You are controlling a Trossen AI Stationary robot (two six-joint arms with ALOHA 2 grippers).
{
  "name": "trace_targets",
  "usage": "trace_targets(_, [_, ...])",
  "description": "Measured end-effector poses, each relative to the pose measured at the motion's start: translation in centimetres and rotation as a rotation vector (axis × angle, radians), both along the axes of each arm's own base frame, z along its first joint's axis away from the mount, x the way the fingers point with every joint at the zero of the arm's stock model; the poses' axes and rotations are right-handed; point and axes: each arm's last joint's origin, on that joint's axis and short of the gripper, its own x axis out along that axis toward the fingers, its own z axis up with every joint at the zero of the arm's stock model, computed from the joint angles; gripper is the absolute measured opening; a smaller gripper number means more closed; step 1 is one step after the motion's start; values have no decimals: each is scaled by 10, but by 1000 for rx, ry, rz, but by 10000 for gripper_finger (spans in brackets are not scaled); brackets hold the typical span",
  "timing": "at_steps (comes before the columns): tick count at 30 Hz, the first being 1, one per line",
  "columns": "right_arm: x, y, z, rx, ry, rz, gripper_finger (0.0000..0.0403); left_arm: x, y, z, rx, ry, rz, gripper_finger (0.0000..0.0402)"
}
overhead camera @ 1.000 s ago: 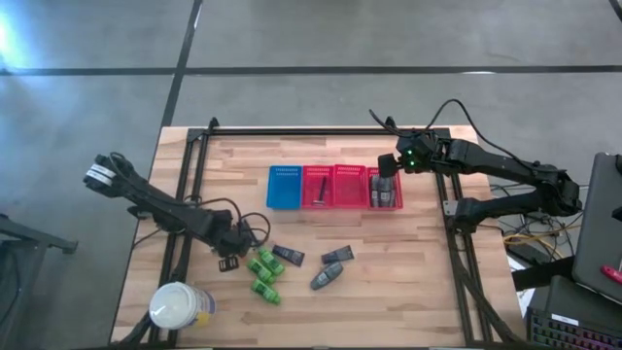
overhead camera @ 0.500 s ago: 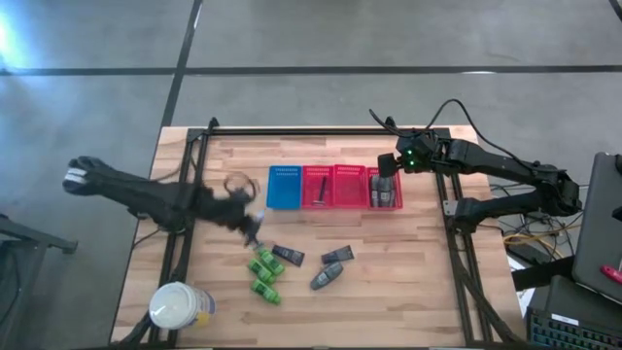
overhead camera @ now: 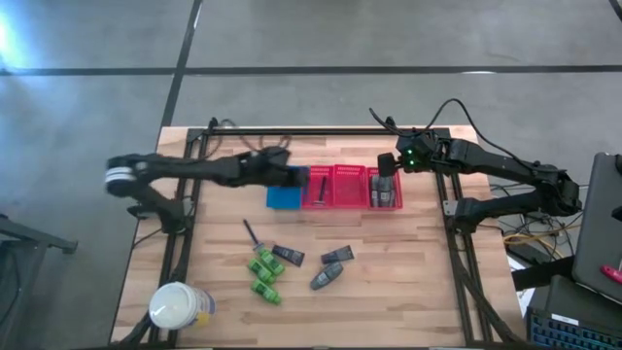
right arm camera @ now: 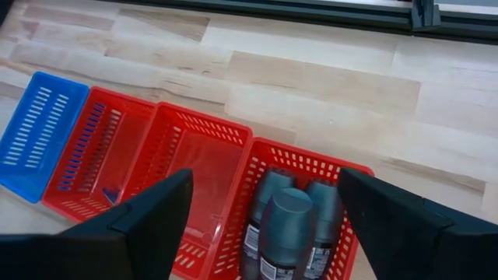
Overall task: Pick & Place Travel size toiletries
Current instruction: Put the blue razor into the left red bin
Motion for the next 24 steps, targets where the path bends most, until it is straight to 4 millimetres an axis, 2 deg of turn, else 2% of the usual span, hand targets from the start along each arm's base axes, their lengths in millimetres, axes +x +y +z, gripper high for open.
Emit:
trace_targets(3, [0,0,0,0,0,0,333,28,11,-6,12,33,-34,24])
trace_targets(6, [0,0,0,0,0,0,345,45,23,-12,20,66,-31,24])
trace_targets(10, [0,0,0,-1,0,0,359,53,33,-28,-7,145,-17,25])
trace_targets(14, [0,0,0,-12,5,-9,363,53,34,-39,-60,170,13,34])
trace_targets(19, [0,0,0,-21,11,-9,363,55,35,-41,-56,174,15,95])
trace_targets(24, [0,0,0,-23,13,-6,364,50,33,-28,-25,186,-10,164])
